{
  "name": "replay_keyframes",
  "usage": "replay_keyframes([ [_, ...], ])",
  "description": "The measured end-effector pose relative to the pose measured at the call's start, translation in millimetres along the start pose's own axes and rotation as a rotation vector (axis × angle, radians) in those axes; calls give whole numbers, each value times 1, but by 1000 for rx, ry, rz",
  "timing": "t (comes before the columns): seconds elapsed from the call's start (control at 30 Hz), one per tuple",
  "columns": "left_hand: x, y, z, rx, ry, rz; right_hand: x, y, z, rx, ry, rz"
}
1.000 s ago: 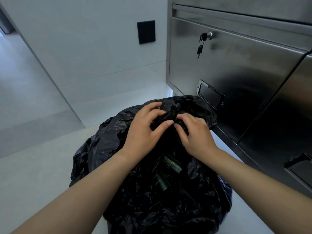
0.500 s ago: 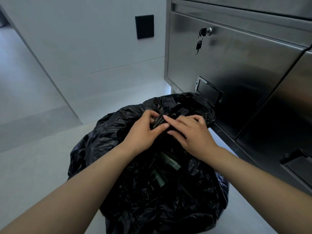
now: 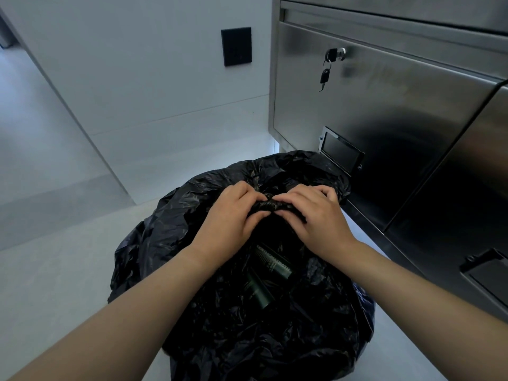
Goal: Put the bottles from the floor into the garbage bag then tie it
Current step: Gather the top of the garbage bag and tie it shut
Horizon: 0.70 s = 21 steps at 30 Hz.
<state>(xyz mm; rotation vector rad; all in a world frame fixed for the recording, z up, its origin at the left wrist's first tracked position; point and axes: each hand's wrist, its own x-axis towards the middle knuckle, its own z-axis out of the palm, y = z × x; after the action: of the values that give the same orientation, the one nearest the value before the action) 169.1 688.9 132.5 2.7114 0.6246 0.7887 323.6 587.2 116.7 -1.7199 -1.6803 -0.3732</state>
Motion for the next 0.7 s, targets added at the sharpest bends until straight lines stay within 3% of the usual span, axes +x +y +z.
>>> replay_keyframes([
  [0.37,2,0,-4,-81,33,21,5,1,3,121,-33,41],
  [0.53,2,1,-5,-320,75,-128,7,-1,0,165,-57,122],
  [0.7,3,-2,-6,-312,-6,-152,12,-1,-3,318,-143,225],
])
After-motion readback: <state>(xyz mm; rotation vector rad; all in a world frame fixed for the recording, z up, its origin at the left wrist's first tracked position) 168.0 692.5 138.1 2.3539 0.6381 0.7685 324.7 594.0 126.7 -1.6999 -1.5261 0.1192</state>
